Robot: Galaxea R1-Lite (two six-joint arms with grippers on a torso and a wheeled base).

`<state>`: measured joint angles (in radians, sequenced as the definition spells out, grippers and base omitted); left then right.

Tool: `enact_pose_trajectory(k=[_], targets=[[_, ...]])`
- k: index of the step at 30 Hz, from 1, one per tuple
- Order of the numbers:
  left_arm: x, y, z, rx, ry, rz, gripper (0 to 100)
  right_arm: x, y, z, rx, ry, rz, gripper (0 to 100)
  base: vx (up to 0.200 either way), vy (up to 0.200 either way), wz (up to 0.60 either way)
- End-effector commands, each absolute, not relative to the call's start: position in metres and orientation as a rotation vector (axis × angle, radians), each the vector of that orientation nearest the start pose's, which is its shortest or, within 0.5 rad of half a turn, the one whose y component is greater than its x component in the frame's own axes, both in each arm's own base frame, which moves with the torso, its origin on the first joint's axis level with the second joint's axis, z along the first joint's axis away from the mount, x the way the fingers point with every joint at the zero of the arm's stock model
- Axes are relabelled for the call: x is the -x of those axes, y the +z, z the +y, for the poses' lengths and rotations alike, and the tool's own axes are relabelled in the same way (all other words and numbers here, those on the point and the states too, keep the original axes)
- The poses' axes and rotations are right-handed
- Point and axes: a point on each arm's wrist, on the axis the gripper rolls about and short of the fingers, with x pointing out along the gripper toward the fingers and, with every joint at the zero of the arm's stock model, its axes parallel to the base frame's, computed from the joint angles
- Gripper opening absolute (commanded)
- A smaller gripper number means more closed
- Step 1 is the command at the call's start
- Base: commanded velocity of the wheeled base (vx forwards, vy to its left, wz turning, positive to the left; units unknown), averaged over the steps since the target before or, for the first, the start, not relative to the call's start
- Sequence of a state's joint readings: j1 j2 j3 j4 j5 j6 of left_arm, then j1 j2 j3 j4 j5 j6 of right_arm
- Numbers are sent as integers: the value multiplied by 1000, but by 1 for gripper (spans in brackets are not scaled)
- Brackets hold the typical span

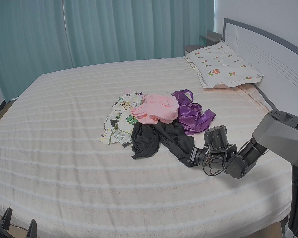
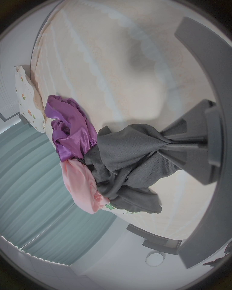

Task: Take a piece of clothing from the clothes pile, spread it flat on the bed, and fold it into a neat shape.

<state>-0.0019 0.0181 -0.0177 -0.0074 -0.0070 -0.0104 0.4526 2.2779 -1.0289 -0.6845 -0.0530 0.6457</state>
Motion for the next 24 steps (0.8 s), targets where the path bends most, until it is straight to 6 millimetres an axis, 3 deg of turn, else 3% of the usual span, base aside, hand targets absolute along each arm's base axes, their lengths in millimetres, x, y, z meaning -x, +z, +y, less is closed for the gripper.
enact_pose_trajectory(k=[1, 3, 4, 6, 7, 11, 12, 13, 16, 17, 18, 20, 21, 22, 24], targets=[[35, 162, 1, 134, -58, -196, 100, -344, 48, 166, -531, 243, 594, 0, 0, 0, 0], [26, 190, -1, 141, -120, -179, 100, -337, 46, 165, -582, 252, 563, 0, 0, 0, 0], [26, 190, -1, 141, -120, -179, 100, -337, 46, 165, -582, 252, 563, 0, 0, 0, 0], [0, 194, -4, 51, -204, -39, 100, -324, 46, 160, -641, 266, 525, 0, 0, 0, 0], [0, 194, -4, 51, -204, -39, 100, -324, 46, 160, -641, 266, 525, 0, 0, 0, 0], [-60, 180, -9, 16, -309, 277, 100, -314, 43, 155, -662, 255, 521, 0, 0, 0, 0], [-60, 180, -9, 16, -309, 277, 100, -314, 43, 155, -662, 255, 521, 0, 0, 0, 0], [-94, 175, -16, 26, -355, 395, 100, -314, 45, 153, -691, 245, 517, 0, 0, 0, 0], [-143, 160, -29, 60, -378, 481, 100, -312, 49, 151, -717, 239, 511, 0, 0, 0, 0], [-143, 160, -29, 60, -378, 481, 100, -312, 49, 151, -717, 239, 511, 0, 0, 0, 0], [-170, 150, -41, 83, -380, 498, 100, -310, 47, 150, -716, 236, 520, 0, 0, 0, 0], [-183, 143, -49, 93, -365, 507, 100, -310, 47, 150, -718, 236, 520, 0, 0, 0, 0], [-205, 133, -63, 129, -322, 508, 100, -310, 48, 150, -727, 239, 511, 0, 0, 0, 0], [-205, 133, -63, 129, -322, 508, 100, -310, 48, 150, -727, 239, 511, 0, 0, 0, 0], [-233, 110, -95, 184, -297, 528, 100, -309, 46, 150, -735, 242, 504, 0, 0, 0, 0]])
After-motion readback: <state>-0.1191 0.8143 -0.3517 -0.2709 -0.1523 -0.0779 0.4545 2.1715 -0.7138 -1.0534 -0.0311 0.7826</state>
